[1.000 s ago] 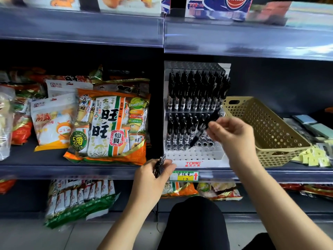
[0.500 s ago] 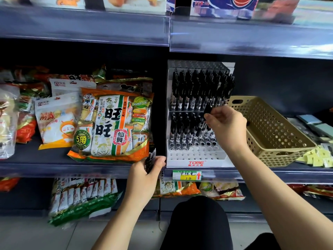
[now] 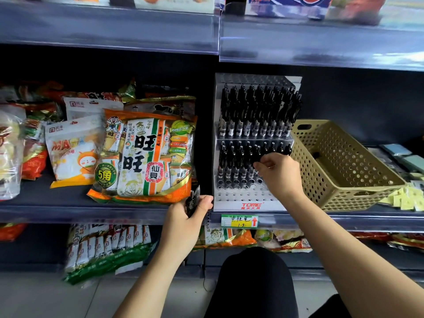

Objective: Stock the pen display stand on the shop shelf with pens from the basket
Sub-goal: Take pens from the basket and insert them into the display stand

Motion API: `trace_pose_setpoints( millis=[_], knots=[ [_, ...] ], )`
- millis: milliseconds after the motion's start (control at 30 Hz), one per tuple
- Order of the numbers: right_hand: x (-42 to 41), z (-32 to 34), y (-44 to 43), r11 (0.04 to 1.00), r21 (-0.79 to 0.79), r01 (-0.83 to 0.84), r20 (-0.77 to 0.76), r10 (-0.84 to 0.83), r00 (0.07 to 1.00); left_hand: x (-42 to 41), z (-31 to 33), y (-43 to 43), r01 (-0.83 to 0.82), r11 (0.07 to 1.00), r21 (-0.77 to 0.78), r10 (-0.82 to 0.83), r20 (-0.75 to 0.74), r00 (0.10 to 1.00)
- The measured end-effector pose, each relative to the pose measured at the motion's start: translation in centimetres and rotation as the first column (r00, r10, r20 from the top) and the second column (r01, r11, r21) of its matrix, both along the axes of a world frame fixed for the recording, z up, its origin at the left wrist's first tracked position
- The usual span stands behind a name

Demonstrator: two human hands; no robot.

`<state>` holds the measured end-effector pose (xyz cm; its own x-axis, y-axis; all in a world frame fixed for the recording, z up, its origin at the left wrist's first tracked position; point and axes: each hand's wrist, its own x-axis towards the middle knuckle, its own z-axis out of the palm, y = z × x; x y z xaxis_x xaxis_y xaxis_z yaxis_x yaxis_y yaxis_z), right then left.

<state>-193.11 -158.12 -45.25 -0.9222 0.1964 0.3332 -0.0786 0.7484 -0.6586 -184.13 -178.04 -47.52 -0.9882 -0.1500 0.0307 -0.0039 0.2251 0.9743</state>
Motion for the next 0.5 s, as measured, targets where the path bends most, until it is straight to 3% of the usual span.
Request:
trace_pose_setpoints(
  millis=[333,400,500],
  knots=[
    [1.7,0.1,-0.5,0.998,0.015,0.066,-0.026,-0.066,0.997,-0.2,-0.2,0.5,0.101,0.990,0.100,-0.105,0.032,0.994],
    [3.5,0.1,-1.1,1.000,0.014,-0.026,-0.039,0.026,0.999,-0.1,0.0,0.6,0.110,0.987,0.121,-0.115,0.035,0.993],
    [6.0,-0.2,-2.3,0.954,-0.042,-0.297,0.086,0.300,0.950,0.1,0.6,1.3,0.096,0.975,0.202,-0.099,0.006,0.995]
  ],
)
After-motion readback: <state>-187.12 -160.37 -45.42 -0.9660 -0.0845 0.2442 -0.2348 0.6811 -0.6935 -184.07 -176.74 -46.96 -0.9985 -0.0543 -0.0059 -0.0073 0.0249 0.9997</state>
